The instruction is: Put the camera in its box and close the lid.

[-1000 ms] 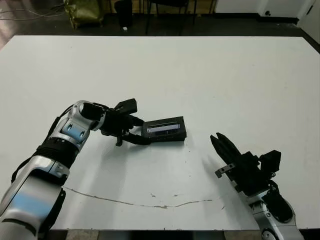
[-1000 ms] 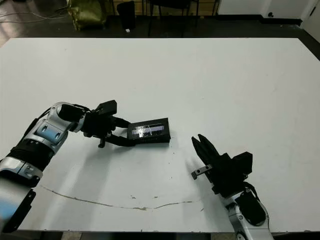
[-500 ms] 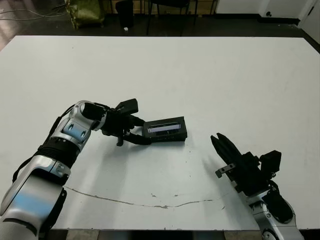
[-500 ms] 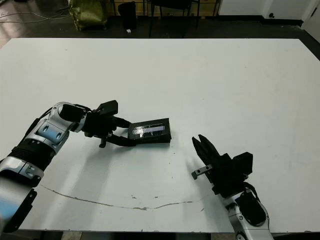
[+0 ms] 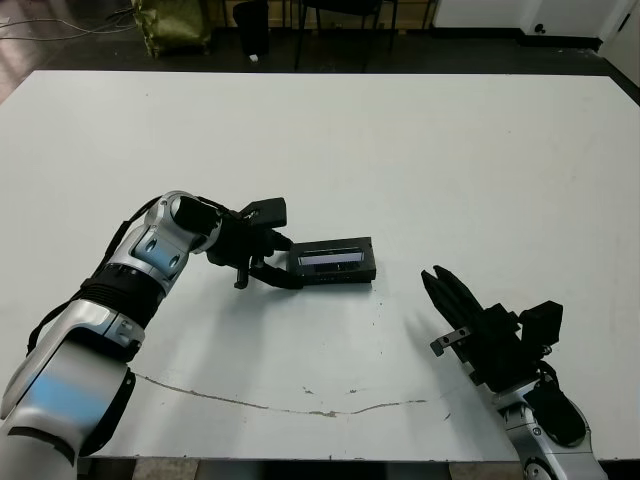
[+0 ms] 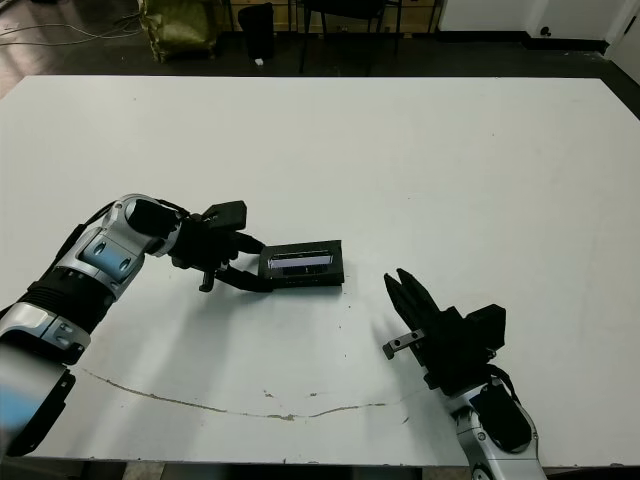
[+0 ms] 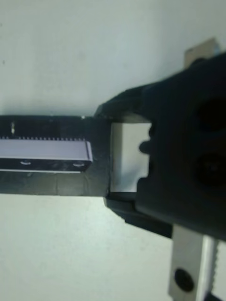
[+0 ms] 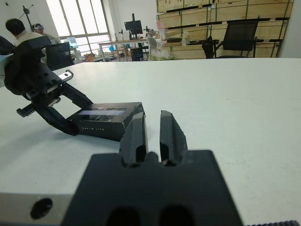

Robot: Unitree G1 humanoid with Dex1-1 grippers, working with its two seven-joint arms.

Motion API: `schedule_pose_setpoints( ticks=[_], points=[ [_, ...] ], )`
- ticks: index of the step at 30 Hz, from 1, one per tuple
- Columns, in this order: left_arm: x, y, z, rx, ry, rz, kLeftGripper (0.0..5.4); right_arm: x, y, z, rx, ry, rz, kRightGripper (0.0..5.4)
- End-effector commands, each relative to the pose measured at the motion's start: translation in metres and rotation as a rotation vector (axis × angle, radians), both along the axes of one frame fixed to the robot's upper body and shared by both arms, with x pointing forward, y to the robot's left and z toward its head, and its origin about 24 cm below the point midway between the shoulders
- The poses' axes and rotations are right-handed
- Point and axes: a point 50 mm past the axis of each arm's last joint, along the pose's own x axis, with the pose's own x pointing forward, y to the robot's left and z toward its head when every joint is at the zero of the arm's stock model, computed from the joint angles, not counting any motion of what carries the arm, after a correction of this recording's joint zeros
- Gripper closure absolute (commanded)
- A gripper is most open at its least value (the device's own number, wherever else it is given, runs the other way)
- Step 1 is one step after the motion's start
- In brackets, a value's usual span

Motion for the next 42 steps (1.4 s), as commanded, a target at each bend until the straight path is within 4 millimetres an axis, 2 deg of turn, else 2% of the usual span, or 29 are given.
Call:
schedule_pose_setpoints(
  ticks=[1, 17, 28, 42],
  points=[
    [-0.0032, -0.0146, -0.0037, 0.03, 0.015, -0.059, 3.62, -0.0014, -0.0023, -0.0055, -0.006, 0.037, -0.009, 5.4],
    [-0.0051, -0.0113, -0.0097, 0.083, 0.014, -0.064, 3.62, -0.0018, -0.0015, -0.0061, -0.009, 0.033, -0.003, 5.4],
    [-0.0048, -0.0118, -0.0111, 0.017, 0.036, -0.006, 3.62, -0.0024, -0.0006, -0.0063, 0.003, 0.032, -0.002, 5.4],
    [-0.0061, -0.0074, -0.0103, 0.01, 0.023, -0.064, 0.33, -0.0038, 0.0005, -0.0047, -0.002, 0.043, -0.01, 5.4]
  ],
)
